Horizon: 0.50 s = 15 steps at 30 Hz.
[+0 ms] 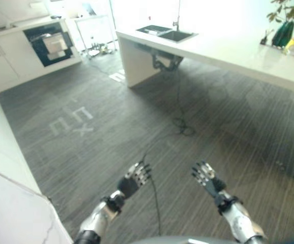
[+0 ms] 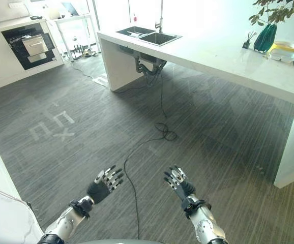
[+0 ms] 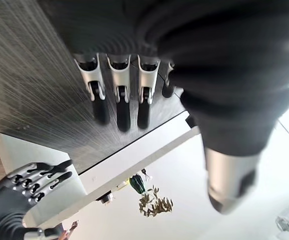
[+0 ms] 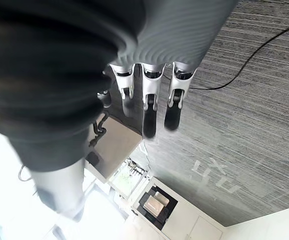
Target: Place the dishes in the dishwasher.
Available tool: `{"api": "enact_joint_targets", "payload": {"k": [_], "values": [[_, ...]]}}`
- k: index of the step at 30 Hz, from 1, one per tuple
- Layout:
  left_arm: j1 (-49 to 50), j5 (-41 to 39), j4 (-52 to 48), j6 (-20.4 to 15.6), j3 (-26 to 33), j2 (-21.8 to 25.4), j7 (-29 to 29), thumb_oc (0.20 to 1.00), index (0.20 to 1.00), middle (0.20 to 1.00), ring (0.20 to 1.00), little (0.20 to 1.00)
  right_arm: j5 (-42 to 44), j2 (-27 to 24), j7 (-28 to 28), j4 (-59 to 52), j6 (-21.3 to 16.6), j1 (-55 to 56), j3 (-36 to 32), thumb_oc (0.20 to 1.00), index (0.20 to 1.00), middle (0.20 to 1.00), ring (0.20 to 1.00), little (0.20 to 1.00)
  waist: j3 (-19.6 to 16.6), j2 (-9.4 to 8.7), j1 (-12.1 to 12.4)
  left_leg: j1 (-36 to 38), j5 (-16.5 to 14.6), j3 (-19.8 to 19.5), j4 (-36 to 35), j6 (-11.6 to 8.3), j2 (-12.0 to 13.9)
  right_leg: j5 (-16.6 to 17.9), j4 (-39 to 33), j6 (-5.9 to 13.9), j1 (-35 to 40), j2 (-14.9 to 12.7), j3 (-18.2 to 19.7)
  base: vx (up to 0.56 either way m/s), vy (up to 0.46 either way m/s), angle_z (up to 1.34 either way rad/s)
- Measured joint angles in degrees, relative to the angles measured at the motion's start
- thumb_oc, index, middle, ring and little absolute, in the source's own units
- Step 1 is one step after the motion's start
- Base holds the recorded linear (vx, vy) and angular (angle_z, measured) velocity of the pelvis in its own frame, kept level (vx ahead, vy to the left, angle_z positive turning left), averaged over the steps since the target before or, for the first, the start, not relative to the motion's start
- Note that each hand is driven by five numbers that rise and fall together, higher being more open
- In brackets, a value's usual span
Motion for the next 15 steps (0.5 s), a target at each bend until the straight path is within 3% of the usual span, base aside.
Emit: {"api": "enact_joint_targets", "payload": {"k": [2,5,10,12,13,14,15], "values": [[0.2,4.0,8.5,-0.3,-0.4,1.6,1.2,1.0,1.0,1.0,1.0,1.0,-0.2,-0.4,-0.1,9.0,1.0,0.1,0.0,1.0,1.0,1.0,1.0,1.0,0.0,0.21,0.0,-0.1,0.0,-0.1,0.0,-0.06,0.0,0.0,0.0,0.03,0.0,0.0,-0.2,0.04,-0.062,0.03],[-0.5,13.2,23.7,-1.0,-0.7,2.1,12.1,1.0,1.0,1.0,1.0,1.0,-14.7,-2.2,-3.4,22.7,-0.5,-0.2,3.0,1.0,1.0,1.0,1.0,1.0,0.0,0.09,0.1,-0.3,0.0,-0.5,0.0,-0.12,0.2,-0.3,-0.3,0.02,0.0,0.0,-0.6,0.07,-0.202,0.07],[-1.2,23.1,21.0,-5.0,-1.4,2.4,20.0,1.0,1.0,1.0,1.0,1.0,-18.1,-3.3,-6.1,19.2,-1.4,-0.7,3.0,1.0,1.0,1.0,1.0,1.0,0.1,-0.15,0.0,-1.7,-0.1,-0.8,2.3,-0.93,0.3,-1.1,0.0,-0.18,-0.3,0.2,-0.6,0.0,-0.116,0.03],[-3.7,24.6,21.0,-5.8,-1.3,2.4,21.5,1.0,1.0,1.0,1.0,1.0,-18.1,-3.4,-6.6,19.2,-1.4,-2.1,3.4,1.0,1.0,1.0,1.0,1.0,0.5,-1.08,0.1,-4.9,-0.6,-1.4,7.8,-2.0,0.1,-1.2,0.2,-0.76,-1.2,-0.2,-0.3,0.02,-0.094,0.17],[-5.8,24.6,21.1,-6.1,-0.8,2.5,22.1,1.0,1.0,1.0,1.0,1.0,-19.2,-3.4,-7.2,19.2,-1.2,-4.0,4.4,1.0,1.0,1.0,1.0,1.0,2.5,-2.33,0.0,-11.8,-1.6,-2.0,20.8,-3.78,0.1,-3.0,2.9,-3.34,-2.9,-0.8,0.1,0.14,0.027,0.15],[-7.9,24.6,20.9,-6.2,-0.4,2.4,22.1,1.0,1.0,1.0,1.0,1.0,-19.5,-3.3,-7.6,19.2,-1.1,-5.6,5.3,1.0,1.0,1.0,1.0,1.0,4.4,-3.54,0.6,-20.0,0.4,-2.3,35.0,-6.32,0.3,-4.2,5.6,-4.13,-4.1,-2.0,1.0,0.28,0.162,0.04],[-7.7,24.6,20.9,-6.2,-0.7,2.3,22.0,1.0,1.0,1.0,1.0,1.0,-20.0,-3.2,-8.1,19.5,-1.1,-6.3,5.6,1.0,1.0,1.0,1.0,1.0,4.8,-3.3,0.9,-23.7,-0.5,-3.1,38.2,-6.12,1.1,-4.2,5.4,-3.87,-4.0,-1.9,1.1,0.33,0.215,-0.27]]}}
